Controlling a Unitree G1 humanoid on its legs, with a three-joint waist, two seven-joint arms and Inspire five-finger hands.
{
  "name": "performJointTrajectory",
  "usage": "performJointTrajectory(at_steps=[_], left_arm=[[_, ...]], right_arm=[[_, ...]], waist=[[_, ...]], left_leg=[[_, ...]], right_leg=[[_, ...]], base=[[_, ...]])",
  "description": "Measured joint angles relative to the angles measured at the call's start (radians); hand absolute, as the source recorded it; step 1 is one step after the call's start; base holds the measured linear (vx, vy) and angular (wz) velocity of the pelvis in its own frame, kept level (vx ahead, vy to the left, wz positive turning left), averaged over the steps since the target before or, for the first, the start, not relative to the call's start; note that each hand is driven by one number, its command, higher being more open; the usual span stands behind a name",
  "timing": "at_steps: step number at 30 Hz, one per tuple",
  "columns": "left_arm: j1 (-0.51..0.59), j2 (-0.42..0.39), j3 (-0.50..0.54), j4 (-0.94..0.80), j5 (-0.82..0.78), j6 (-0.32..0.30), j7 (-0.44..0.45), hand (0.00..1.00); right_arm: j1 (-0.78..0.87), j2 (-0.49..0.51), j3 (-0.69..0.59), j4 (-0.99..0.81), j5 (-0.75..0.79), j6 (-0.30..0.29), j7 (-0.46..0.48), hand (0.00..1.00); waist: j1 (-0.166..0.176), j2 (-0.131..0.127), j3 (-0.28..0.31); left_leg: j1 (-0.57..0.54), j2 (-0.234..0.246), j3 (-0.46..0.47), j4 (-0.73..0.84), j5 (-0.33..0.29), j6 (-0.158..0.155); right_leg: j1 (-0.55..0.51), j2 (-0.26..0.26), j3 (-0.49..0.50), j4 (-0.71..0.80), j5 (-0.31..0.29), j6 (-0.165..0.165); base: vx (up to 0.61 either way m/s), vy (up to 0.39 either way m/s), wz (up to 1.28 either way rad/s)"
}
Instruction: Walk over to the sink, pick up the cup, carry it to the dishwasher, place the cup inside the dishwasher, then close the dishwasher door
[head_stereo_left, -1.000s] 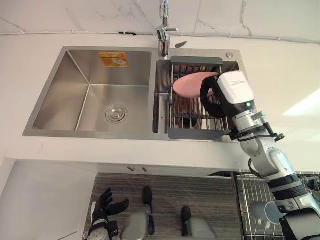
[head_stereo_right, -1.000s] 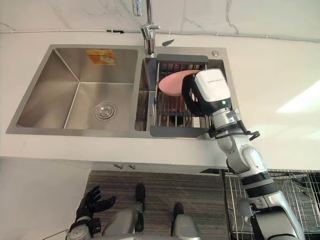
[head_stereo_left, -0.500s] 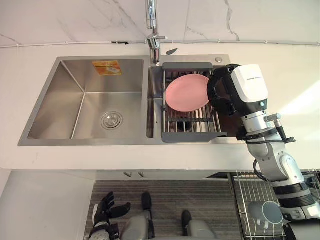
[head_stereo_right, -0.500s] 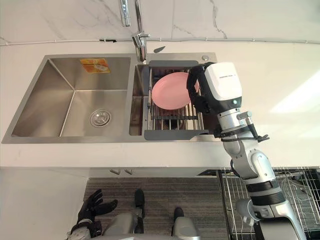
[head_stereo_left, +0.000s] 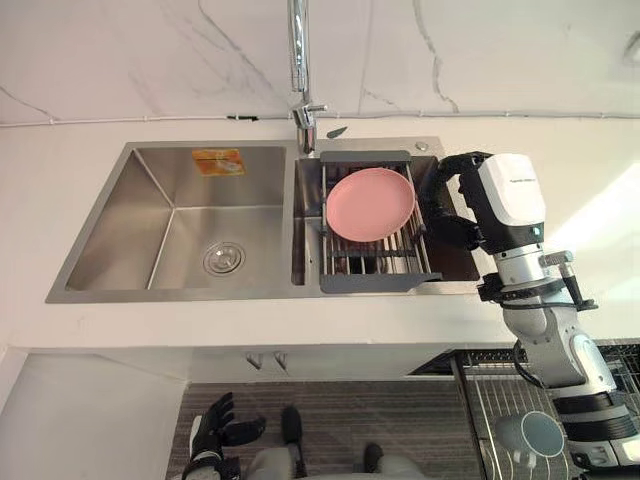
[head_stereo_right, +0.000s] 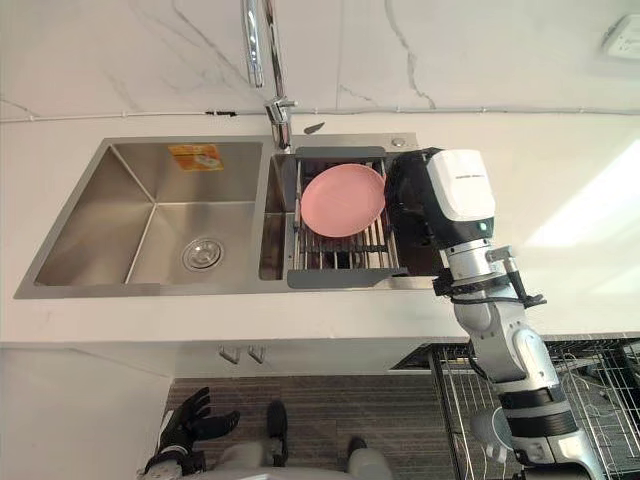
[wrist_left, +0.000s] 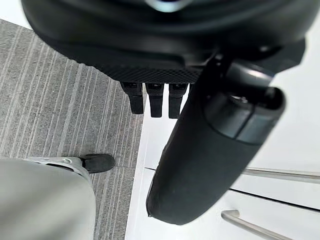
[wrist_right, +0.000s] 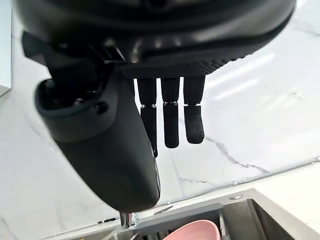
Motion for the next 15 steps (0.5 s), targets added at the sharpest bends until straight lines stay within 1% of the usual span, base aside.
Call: performJointTrajectory(at_steps=[5, 8, 15], left_arm=[[0.001, 0.000, 0.000, 0.003, 0.003, 0.000, -0.007, 0.90], [0.002, 0.001, 0.000, 0.007, 0.004, 0.001, -0.008, 0.90], [0.007, 0.008, -0.001, 0.008, 0.004, 0.001, -0.009, 0.90]], right_arm=[[0.040, 0.025, -0.029, -0.003, 0.025, 0.000, 0.000, 0.90], [0.052, 0.035, -0.029, -0.002, 0.026, 0.000, 0.001, 0.90], [0.064, 0.041, -0.015, 0.009, 0.027, 0.000, 0.011, 0.90]], waist=[[0.000, -0.003, -0.010], [-0.001, -0.004, -0.019], [0.000, -0.005, -0.020]], left_leg=[[0.004, 0.000, 0.001, 0.000, 0.000, 0.000], [0.005, -0.001, 0.000, 0.000, 0.000, -0.001], [0.007, -0.004, -0.003, 0.001, -0.003, -0.003]], right_leg=[[0.004, 0.000, 0.001, 0.000, 0.000, 0.000], [0.006, 0.000, -0.001, -0.003, 0.001, 0.001], [0.014, -0.004, -0.006, -0.010, 0.000, 0.002]], base=[[0.00, 0.000, -0.01], [0.01, -0.002, 0.02], [0.01, -0.002, 0.02]])
